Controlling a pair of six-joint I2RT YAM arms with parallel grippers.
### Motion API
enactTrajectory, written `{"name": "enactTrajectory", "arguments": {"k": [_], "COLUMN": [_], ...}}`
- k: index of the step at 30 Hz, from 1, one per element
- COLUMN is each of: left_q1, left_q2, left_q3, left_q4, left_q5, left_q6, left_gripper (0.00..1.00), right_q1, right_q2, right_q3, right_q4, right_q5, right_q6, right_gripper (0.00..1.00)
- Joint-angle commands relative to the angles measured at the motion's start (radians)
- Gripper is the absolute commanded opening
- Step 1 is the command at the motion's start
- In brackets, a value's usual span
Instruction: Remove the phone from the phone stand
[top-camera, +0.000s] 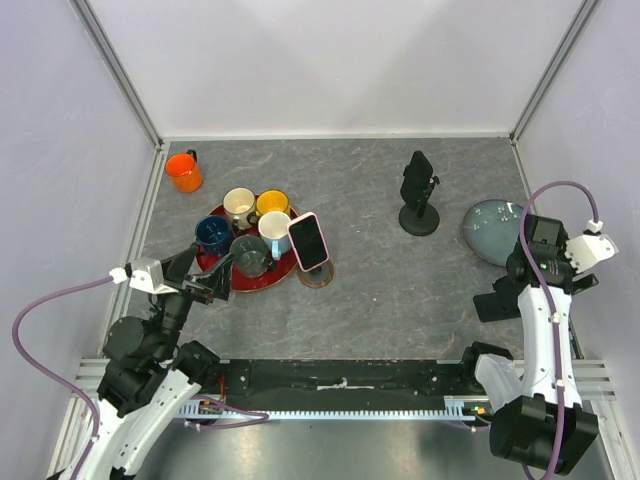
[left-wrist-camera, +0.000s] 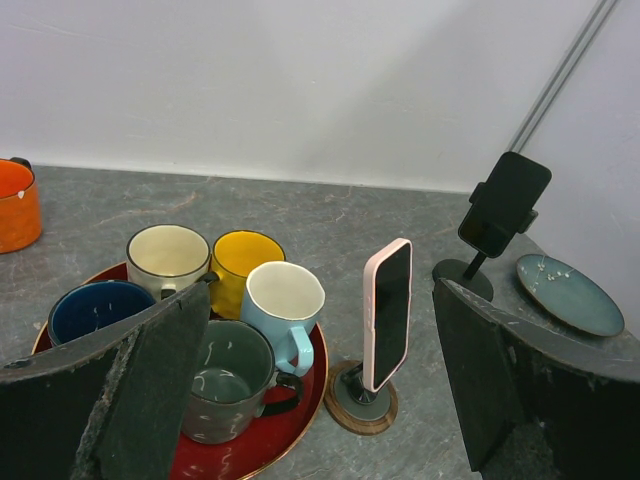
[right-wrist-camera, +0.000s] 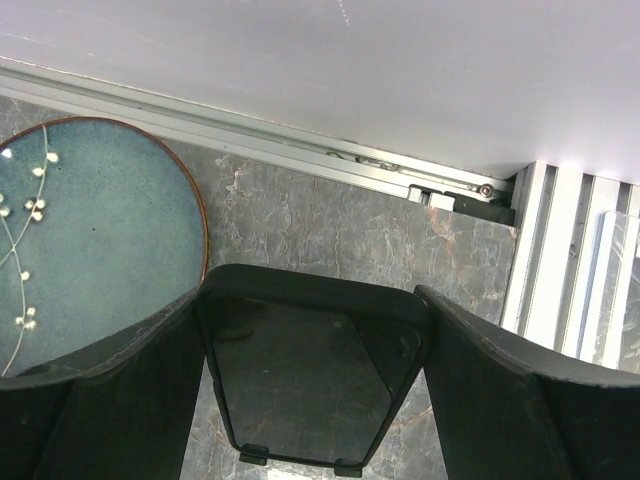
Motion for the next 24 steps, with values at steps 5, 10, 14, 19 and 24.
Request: {"name": "enactTrajectory", "arguments": {"k": [5, 10, 14, 19, 24], "left_q1": [-0.003, -0.003, -0.003, -0.003, -0.001], "left_q2": [0.01, 0.013, 0.021, 0.028, 0.039], "left_q3": [0.024, 0.024, 0.025, 0.025, 0.025], "left_q4": [0.0, 0.0, 0.002, 0.0, 0.0], "left_q5": [0.011, 0.013, 0.017, 0.019, 0.021], "left_q6": [0.023, 0.024, 0.026, 0.029, 0.03], "left_gripper": [0.99, 0.99, 0.99, 0.99, 0.99], "right_q1": [-0.001, 0.001, 0.001, 0.001, 0.001], "right_q2": [-0.031, -0.065, -0.099, -0.122, -0.142], "right_q3": [0.006, 0.042, 0.068, 0.114, 0.167], "right_q4": [0.003, 0.01, 0.03, 0.046, 0.059], "right_q5": [0.041, 0.011, -0.005, -0.036, -0.048], "right_q6": [-0.011, -0.03, -0.051, -0.084, -0.151], "right_gripper": [0.66, 0.52, 0.38, 0.29, 0.25]}}
